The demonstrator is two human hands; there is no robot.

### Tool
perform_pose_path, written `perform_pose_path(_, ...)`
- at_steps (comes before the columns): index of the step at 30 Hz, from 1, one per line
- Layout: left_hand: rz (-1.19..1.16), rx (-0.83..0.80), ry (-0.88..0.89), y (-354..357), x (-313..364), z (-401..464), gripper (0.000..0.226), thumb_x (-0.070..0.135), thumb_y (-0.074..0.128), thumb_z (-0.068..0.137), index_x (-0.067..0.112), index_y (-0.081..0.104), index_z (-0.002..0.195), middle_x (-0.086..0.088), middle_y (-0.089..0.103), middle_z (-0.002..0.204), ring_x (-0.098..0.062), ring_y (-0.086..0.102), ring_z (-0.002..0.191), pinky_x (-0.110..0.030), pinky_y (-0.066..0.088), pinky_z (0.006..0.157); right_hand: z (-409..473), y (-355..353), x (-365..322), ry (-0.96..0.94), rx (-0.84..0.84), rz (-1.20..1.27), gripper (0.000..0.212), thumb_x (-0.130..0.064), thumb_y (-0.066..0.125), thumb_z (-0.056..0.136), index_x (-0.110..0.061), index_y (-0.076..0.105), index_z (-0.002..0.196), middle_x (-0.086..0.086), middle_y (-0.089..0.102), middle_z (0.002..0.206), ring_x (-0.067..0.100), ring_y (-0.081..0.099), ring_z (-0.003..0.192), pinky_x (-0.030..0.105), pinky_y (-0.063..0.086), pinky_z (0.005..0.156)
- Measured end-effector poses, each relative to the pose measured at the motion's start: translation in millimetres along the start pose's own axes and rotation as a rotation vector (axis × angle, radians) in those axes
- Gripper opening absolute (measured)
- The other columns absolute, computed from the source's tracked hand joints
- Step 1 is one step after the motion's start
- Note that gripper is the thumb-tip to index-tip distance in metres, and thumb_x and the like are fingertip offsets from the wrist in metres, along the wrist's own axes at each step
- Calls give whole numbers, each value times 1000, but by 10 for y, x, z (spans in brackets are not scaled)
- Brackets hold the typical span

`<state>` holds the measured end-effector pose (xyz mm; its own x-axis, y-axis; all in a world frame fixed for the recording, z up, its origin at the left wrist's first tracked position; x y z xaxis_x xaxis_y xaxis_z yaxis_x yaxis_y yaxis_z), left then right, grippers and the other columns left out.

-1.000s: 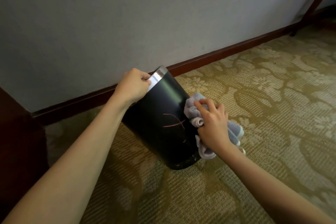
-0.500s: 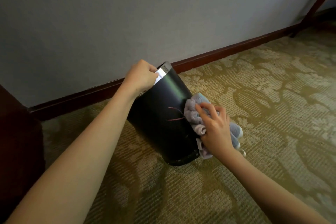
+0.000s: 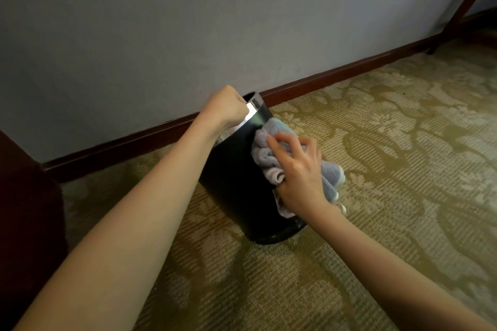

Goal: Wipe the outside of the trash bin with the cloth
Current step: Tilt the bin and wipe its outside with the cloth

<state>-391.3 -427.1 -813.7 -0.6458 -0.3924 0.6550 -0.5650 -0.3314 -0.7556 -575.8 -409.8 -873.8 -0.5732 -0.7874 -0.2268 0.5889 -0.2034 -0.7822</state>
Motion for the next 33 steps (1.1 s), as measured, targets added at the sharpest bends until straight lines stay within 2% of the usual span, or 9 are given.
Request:
perform_pose_path(4, 35, 12, -16, -17, -9, 47, 18, 5, 51, 79, 20, 57, 71, -5, 40, 63, -20, 36, 62, -27, 33, 56, -11, -2, 16, -71, -23, -49, 47, -11, 49, 77, -11, 61, 123, 10, 61, 120, 41, 51, 94, 47, 43, 72)
perform_pose_path(8, -1, 4, -20, -43, -54, 73, 16, 5, 50, 85, 19, 49, 78, -4, 46, 78, -19, 40, 71, -28, 36, 65, -396, -1, 228, -80, -64, -74, 56, -4, 77, 67, -8, 64, 120, 12, 64, 116, 44, 55, 93, 51, 46, 73)
perform_pose_path(11, 6, 14, -29, -78, -78, 86, 29, 1, 47, 83, 16, 41, 59, -2, 39, 61, -20, 33, 58, -26, 31, 52, -652, -23, 457, -10, -166, -79, 63, -5, 85, 60, -7, 65, 119, 12, 65, 115, 43, 56, 92, 54, 48, 73)
perform_pose_path(20, 54, 36, -34, -54, 70, -38, 33, 1, 45, 79, 13, 31, 52, -5, 28, 52, -23, 25, 49, -30, 22, 43, -467, 3, 506, 230, -139, -42, 62, 9, 60, 68, -11, 58, 126, 12, 55, 123, 35, 44, 94, 44, 40, 77)
perform_pose_path(22, 60, 57, -29, -54, 93, -66, 21, 1, 45, 78, -2, 45, 58, -23, 42, 59, -19, 26, 61, -40, 35, 46, -302, 6, 325, 172, -94, -20, 64, 9, 62, 64, -11, 58, 125, 13, 55, 122, 37, 45, 95, 45, 41, 77)
perform_pose_path(23, 60, 79, -20, -62, 102, -75, 17, 2, 45, 78, -11, 52, 69, -34, 51, 76, -35, 50, 103, -47, 45, 57, -224, 13, 218, 128, -77, -17, 65, 8, 63, 62, -11, 58, 125, 13, 55, 122, 38, 46, 96, 45, 41, 76)
perform_pose_path(26, 86, 100, -2, -85, 64, -57, 19, 4, 45, 78, -4, 51, 62, -34, 55, 106, -44, 52, 104, -48, 49, 77, -88, 58, -57, -42, -40, -52, 63, -2, 66, 64, -11, 57, 126, 11, 56, 121, 37, 48, 96, 43, 41, 75)
perform_pose_path(29, 91, 96, -31, -136, -72, -23, 21, 3, 45, 75, 7, 47, 55, -31, 56, 75, -51, 47, 80, -37, 42, 59, -157, 113, -97, -179, -20, -115, 65, -5, 69, 64, -10, 57, 127, 9, 57, 122, 38, 50, 97, 43, 42, 71)
perform_pose_path(33, 79, 135, -46, -188, -244, -29, 34, 6, 49, 79, 13, 37, 48, -5, 38, 53, -29, 37, 63, -33, 38, 61, -420, 138, 70, -256, -55, -176, 61, -10, 76, 65, -10, 61, 124, 9, 64, 117, 35, 47, 98, 43, 44, 69)
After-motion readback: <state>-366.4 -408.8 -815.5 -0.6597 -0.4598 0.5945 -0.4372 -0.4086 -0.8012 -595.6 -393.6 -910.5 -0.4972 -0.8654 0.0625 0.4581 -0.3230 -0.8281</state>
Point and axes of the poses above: each hand's wrist, its own z-axis towards the middle knuckle, its own y-axis out of the palm, x = y × z, the point moved 3 cm from there along z, towards the middle knuckle
